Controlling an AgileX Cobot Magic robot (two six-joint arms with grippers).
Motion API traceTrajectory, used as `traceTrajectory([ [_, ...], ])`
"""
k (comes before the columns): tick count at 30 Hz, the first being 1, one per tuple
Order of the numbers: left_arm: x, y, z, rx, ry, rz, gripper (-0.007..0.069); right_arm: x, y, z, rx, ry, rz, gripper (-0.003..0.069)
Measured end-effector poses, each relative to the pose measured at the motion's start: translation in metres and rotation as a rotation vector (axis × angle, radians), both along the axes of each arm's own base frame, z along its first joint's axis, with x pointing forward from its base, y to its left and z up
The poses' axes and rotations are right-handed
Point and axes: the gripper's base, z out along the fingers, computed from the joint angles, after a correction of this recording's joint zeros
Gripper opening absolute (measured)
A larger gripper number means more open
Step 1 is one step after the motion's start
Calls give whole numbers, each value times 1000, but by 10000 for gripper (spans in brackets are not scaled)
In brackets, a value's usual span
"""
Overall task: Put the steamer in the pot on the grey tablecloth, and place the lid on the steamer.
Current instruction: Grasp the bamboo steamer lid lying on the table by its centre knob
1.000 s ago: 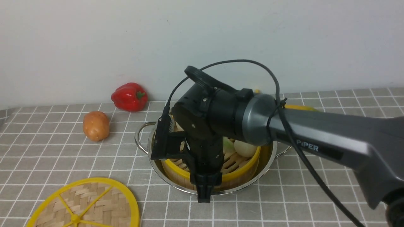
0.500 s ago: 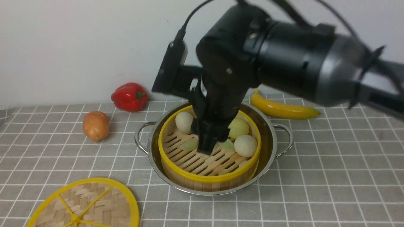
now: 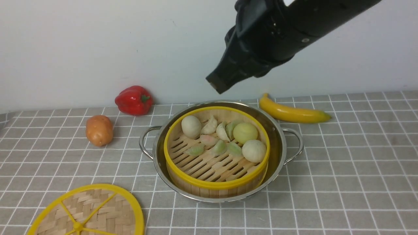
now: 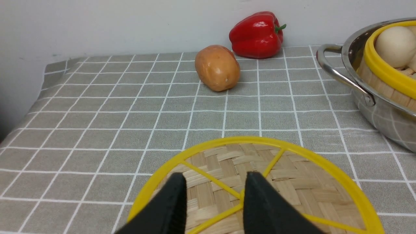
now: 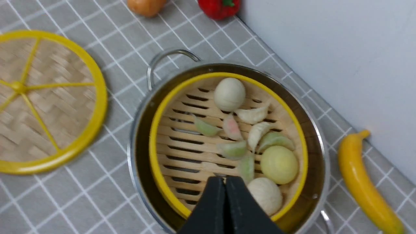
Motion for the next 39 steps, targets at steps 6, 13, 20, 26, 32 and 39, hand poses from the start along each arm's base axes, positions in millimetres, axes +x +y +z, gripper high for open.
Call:
traceTrajectory([
  [6, 0, 0, 0, 0, 0, 0, 243, -3, 0, 2, 20, 15, 14, -11],
  [13, 0, 0, 0, 0, 0, 0, 243, -4, -28, -15, -76, -7, -29, -4],
  [20, 0, 0, 0, 0, 0, 0, 243, -28, -133, -72, 57, -81, -262, 5],
  [26, 0, 0, 0, 0, 0, 0, 243, -79, -212, -124, 225, -258, -519, 14],
  [32, 0, 0, 0, 0, 0, 0, 243, -137, -242, -162, 379, -562, -623, 30],
  [39, 0, 0, 0, 0, 0, 0, 243, -164, -247, -217, 419, -667, -652, 48],
])
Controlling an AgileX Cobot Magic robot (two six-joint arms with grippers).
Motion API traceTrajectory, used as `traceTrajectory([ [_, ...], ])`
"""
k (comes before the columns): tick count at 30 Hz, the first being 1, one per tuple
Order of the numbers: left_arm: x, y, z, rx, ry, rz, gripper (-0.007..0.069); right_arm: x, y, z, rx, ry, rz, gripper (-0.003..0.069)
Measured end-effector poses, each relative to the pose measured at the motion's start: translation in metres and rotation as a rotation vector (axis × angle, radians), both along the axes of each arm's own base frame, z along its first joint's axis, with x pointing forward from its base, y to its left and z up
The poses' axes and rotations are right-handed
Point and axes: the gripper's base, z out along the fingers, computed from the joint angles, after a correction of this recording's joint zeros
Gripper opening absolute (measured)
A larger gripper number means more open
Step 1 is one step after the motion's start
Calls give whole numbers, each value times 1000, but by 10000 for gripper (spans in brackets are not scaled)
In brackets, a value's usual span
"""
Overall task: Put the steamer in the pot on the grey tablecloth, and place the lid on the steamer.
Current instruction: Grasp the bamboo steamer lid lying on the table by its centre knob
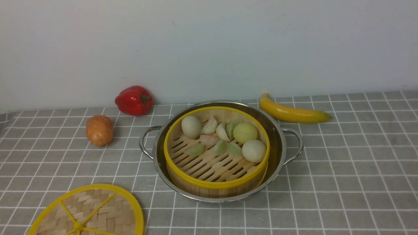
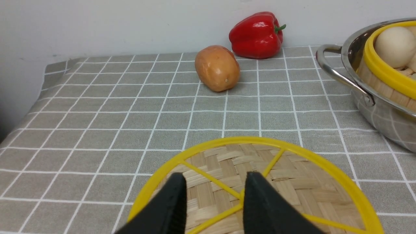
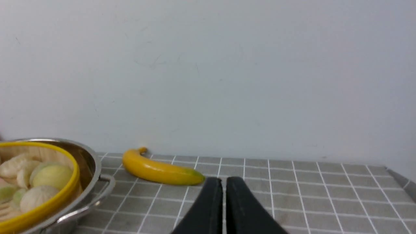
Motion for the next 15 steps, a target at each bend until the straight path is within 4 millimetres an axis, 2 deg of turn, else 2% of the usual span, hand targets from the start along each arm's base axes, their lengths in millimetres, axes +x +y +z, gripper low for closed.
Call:
traceTrajectory([
  [2, 0, 0, 0, 0, 0, 0, 243, 0, 0, -16, 11, 36, 0, 52],
  [4, 0, 0, 0, 0, 0, 0, 243, -1, 0, -24, 13, 61, -2, 57],
  [15, 0, 0, 0, 0, 0, 0, 243, -5, -3, -34, 23, 150, -30, 88],
])
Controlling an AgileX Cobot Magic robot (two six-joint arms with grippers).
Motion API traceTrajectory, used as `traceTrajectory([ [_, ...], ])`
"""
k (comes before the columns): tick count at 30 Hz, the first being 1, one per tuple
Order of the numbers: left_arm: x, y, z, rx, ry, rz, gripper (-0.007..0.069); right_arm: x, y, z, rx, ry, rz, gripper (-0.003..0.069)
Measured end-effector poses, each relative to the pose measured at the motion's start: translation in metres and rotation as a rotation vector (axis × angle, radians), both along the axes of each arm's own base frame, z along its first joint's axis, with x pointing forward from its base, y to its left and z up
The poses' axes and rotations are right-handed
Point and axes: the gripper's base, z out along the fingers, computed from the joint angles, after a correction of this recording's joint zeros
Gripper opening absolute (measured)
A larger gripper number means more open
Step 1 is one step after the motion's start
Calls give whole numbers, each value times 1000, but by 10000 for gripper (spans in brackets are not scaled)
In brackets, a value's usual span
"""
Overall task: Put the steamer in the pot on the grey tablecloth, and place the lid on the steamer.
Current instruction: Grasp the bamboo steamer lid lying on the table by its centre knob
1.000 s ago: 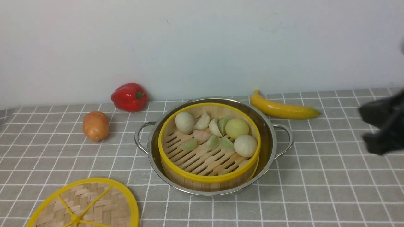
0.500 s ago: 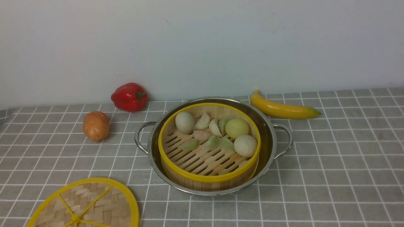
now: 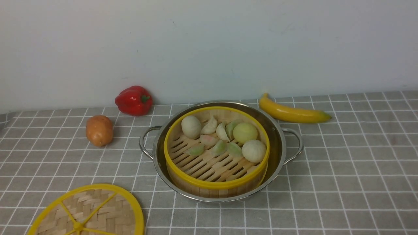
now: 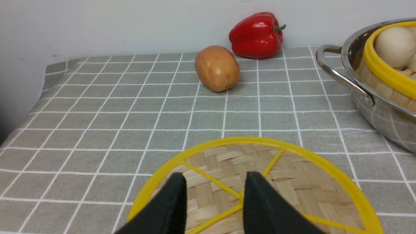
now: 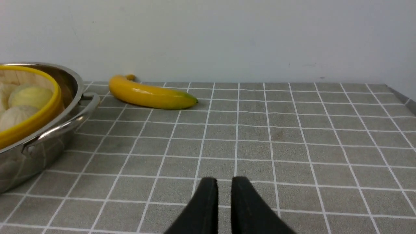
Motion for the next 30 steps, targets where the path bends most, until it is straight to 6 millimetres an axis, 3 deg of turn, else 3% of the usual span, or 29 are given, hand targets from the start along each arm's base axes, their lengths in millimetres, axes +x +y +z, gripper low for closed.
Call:
traceTrajectory([
  [30, 0, 0, 0, 0, -1, 0, 243, -6, 0, 4, 60, -71, -4, 156],
])
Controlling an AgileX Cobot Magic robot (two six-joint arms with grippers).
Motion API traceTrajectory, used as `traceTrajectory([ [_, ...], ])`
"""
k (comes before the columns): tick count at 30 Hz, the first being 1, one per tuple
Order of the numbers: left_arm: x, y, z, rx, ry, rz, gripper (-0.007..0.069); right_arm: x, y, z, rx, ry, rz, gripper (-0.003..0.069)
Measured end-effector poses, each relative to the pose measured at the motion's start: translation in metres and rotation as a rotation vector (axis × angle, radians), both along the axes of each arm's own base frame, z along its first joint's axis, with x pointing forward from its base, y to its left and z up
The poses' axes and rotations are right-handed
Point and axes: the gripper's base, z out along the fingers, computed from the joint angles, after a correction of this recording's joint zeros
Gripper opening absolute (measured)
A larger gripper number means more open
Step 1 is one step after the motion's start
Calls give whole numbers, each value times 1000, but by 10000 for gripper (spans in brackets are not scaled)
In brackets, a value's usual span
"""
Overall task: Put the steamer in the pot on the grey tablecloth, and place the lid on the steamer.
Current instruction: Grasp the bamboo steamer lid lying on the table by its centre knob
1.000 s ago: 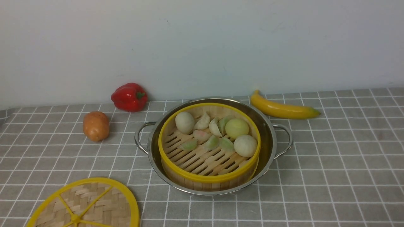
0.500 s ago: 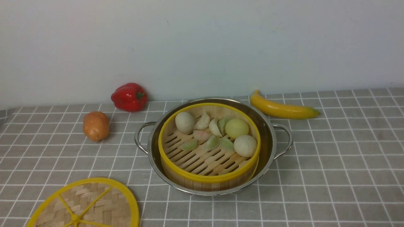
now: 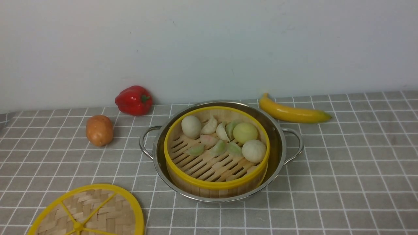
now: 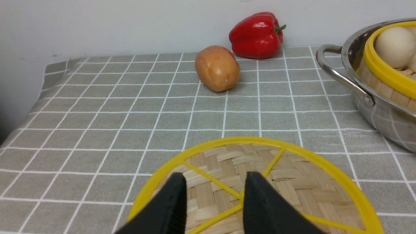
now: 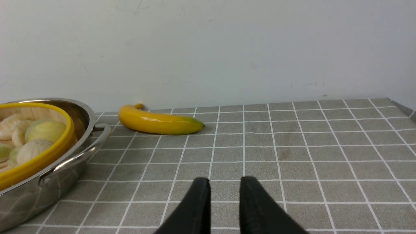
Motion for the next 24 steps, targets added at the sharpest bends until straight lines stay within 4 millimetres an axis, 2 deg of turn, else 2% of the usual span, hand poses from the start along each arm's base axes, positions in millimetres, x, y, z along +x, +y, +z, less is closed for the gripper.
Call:
traceTrajectory([
  [5, 0, 0, 1, 4, -11, 1, 243, 0, 0, 0, 3, 0, 0, 167],
  [10, 3, -1, 11, -60, -128, 6, 243, 0, 0, 0, 2, 0, 0, 181],
  [18, 3, 2, 32, -345, -387, 59, 243, 0, 0, 0, 3, 0, 0, 204],
  [24, 2, 5, 38, -433, -462, 87, 243, 0, 0, 0, 3, 0, 0, 220],
])
